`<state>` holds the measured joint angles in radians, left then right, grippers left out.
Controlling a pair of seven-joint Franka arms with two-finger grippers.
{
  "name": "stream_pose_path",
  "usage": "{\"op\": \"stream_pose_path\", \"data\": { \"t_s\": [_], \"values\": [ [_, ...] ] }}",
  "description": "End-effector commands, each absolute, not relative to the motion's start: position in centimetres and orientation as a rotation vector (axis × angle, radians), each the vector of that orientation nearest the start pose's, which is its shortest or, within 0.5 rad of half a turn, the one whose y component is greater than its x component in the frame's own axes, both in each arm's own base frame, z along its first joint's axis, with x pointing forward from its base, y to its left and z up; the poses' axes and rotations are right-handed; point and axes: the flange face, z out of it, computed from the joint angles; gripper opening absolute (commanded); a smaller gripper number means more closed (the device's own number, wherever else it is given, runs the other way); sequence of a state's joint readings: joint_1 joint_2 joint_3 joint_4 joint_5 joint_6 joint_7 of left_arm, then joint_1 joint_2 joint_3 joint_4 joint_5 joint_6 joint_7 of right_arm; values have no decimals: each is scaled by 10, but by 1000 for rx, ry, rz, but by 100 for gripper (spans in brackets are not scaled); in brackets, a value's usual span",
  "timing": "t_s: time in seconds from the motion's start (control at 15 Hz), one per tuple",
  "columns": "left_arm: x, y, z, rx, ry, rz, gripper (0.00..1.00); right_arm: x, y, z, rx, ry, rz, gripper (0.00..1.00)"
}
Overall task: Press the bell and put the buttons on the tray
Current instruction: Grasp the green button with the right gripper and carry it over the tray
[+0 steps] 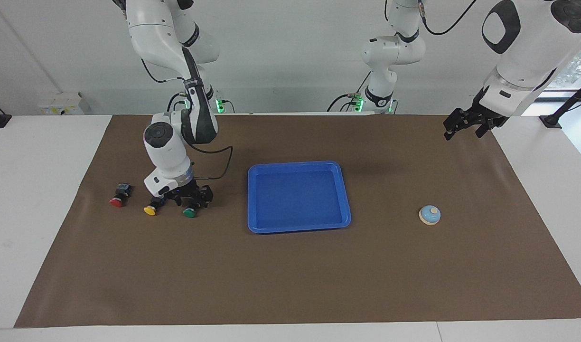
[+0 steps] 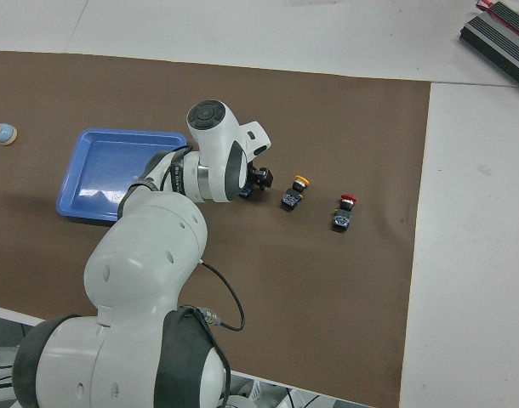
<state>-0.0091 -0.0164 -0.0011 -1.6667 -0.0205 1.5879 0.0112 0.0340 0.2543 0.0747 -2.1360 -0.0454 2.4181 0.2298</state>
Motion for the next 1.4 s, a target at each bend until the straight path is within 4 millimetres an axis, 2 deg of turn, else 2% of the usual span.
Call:
{"op": "stream_pose_path", "data": {
  "t_s": [0.0,0.07,0.27,0.47,0.66,0.86,1.06,1.13,1.33],
  "values": [
    [545,-9,594,-3170,113,111,100,567,66,287,-3158,138,-45,16],
    [545,-9,594,-3170,120,111,100,568,66,289,-3158,136,-45,0],
    [545,-9,594,-3170,108,111,100,569,72,295,-3161,115,-36,0],
    [541,-1,602,-3170,84,91,100,579,76,317,-3169,102,-13,0],
    [540,4,602,-3171,67,88,100,585,117,347,-3174,26,4,0],
    [540,0,602,-3171,79,89,100,580,176,367,-3176,42,3,0],
    [540,0,603,-3171,79,86,100,567,221,370,-3158,47,-18,0],
    [540,2,602,-3171,74,88,100,564,230,369,-3154,28,-21,0],
    [540,1,602,-3171,77,88,100,547,277,353,-3141,-41,-48,0]
  ]
}}
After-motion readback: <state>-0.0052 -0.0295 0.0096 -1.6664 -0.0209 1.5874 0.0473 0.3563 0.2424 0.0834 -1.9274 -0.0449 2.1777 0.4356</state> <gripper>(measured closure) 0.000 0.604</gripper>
